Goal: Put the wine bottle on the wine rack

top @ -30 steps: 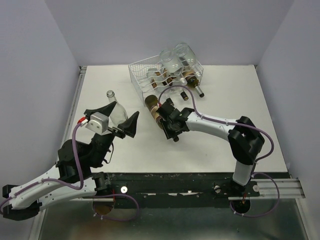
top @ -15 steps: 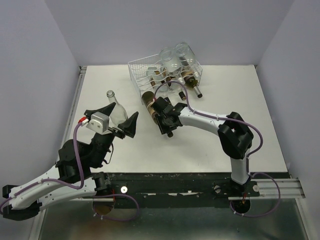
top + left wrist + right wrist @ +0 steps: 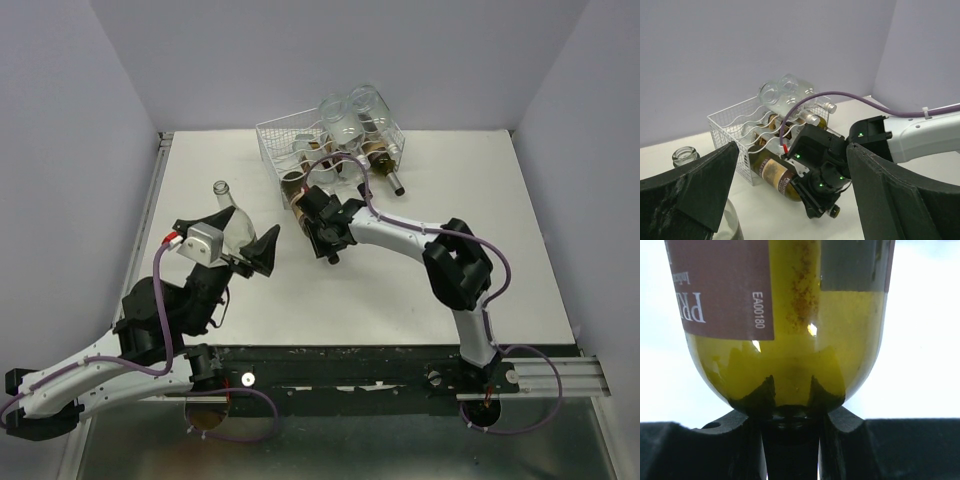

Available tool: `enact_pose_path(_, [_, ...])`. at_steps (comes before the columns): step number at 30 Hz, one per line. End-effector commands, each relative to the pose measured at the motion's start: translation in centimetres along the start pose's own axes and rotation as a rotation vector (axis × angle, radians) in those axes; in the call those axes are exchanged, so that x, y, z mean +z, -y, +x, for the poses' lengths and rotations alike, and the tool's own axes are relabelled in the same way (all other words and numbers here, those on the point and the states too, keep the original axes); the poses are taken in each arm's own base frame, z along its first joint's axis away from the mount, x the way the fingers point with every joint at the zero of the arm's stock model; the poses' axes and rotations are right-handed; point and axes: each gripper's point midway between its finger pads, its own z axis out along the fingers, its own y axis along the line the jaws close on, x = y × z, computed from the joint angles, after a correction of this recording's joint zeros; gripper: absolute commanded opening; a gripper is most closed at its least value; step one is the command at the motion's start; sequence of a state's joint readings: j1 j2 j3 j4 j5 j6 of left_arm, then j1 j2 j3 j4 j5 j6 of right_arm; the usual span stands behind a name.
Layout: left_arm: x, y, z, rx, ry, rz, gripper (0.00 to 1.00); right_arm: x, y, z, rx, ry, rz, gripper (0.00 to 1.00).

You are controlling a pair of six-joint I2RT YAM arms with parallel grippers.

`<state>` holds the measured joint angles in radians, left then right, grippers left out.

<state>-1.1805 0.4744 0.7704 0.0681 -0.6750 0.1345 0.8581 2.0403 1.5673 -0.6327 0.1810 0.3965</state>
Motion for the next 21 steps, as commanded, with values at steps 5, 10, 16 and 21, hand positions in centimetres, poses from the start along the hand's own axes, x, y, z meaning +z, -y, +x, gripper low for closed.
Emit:
enact_pose_path(5, [-0.5,-0.4,0.7,-0.069,-0.078,-0.028,0.99,-0.4,-2.6,-12.6,0.059,0.353,-0.065,0.0])
enact_pose_path(10, [-0.7,0.0,1.2,-0.125,-0.091,-0.023,0.99,0.5,-2.9,-14.7,0.081,0.396,-0.105,0.0])
enact_pose_path(16, [-0.5,0.5,1.8,-0.12,-0.127,-0.017,0.99,1.7,-4.0,-16.8,0.083,0.43,-0.162,0.0])
enact_pose_path(21, [-0.4,0.9,2.4,-0.125,-0.15,-0.009,0.99,2.5,-4.8,-18.0,0.065,0.451,-0.191,0.0])
